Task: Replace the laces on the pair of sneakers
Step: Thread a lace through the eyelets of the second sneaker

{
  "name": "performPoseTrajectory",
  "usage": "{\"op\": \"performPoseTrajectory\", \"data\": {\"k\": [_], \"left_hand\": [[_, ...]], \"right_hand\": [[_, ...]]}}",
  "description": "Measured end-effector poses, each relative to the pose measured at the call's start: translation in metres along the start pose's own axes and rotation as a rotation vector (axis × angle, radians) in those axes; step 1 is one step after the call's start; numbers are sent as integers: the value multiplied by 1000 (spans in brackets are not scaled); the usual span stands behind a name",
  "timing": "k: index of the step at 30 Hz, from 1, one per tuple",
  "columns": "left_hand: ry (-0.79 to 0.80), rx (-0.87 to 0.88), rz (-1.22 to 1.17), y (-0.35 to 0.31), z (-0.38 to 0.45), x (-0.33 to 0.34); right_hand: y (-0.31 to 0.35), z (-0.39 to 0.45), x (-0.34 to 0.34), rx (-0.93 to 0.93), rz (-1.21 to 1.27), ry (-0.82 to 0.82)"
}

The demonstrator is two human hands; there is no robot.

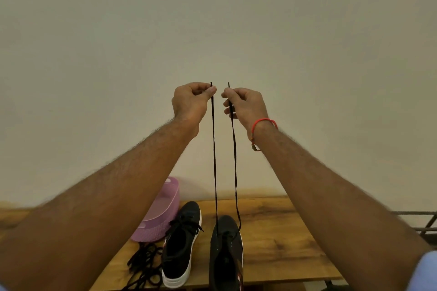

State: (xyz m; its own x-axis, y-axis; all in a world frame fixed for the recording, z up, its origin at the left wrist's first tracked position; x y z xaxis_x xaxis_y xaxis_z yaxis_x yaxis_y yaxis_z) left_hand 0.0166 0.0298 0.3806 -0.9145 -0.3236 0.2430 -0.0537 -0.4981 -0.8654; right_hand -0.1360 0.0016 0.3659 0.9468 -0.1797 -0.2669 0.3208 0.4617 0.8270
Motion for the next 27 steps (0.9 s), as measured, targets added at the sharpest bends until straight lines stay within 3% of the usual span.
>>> {"op": "performPoseTrajectory", "data": {"k": [11,27], "left_hand": [[54,25,78,-2,8,4],[112,43,155,12,2,-5]], "right_hand": [[-6,9,-2,-21,36,-113],[-12,4,6,-15,78,-22]]}}
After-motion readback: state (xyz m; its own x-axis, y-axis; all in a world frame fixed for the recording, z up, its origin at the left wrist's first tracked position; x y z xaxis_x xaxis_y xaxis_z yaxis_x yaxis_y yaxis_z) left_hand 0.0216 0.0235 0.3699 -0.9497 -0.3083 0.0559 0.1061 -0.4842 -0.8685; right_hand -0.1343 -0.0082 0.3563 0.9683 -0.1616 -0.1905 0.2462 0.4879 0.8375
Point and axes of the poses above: each hand's wrist, its own z-axis towards the middle knuckle, its own x-axis out of the palm, y = z × x, the point moved 5 cm from there along z, towards the middle knuckle, and after that the axes turned 15 degrees about -z, right-handed, at the moved point
